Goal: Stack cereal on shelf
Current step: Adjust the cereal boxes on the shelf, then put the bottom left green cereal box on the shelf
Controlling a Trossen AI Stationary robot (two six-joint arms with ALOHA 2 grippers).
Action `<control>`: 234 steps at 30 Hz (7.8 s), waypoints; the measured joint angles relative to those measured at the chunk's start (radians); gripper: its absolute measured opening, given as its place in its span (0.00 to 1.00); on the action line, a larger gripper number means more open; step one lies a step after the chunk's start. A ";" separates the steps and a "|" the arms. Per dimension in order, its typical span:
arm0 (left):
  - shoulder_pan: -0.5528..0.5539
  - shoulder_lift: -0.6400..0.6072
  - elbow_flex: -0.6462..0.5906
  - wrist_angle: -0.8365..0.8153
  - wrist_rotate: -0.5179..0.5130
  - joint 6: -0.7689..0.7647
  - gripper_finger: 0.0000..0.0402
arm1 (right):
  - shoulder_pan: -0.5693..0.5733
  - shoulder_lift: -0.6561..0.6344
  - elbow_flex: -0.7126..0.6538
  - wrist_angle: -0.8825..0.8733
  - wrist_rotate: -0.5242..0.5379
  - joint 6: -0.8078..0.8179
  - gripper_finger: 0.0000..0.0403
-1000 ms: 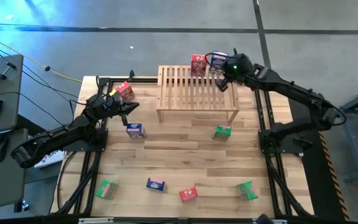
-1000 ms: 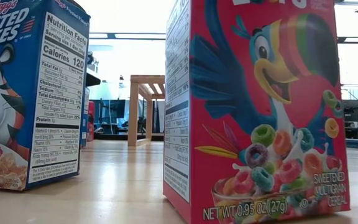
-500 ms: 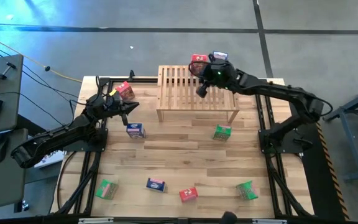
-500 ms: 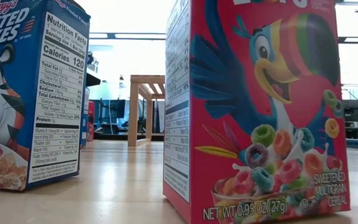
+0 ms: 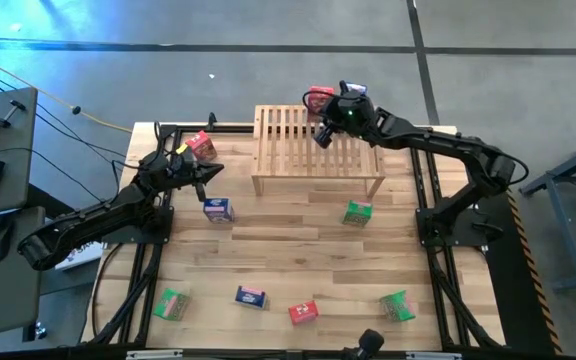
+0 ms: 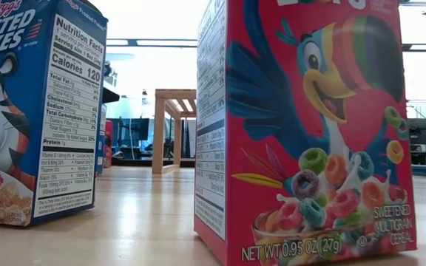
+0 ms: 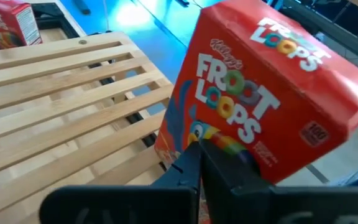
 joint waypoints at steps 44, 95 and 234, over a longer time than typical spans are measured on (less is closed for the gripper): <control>0.000 0.000 0.000 0.005 0.000 -0.007 0.01 | -0.149 -0.238 0.000 -0.400 0.033 0.135 0.00; 0.000 0.000 0.000 0.000 -0.013 -0.007 0.01 | 0.074 0.052 0.000 0.023 0.096 0.053 0.00; -1.793 0.856 1.069 -1.451 -0.251 -2.198 0.72 | 0.776 -0.343 -0.747 0.881 -0.100 -0.064 0.00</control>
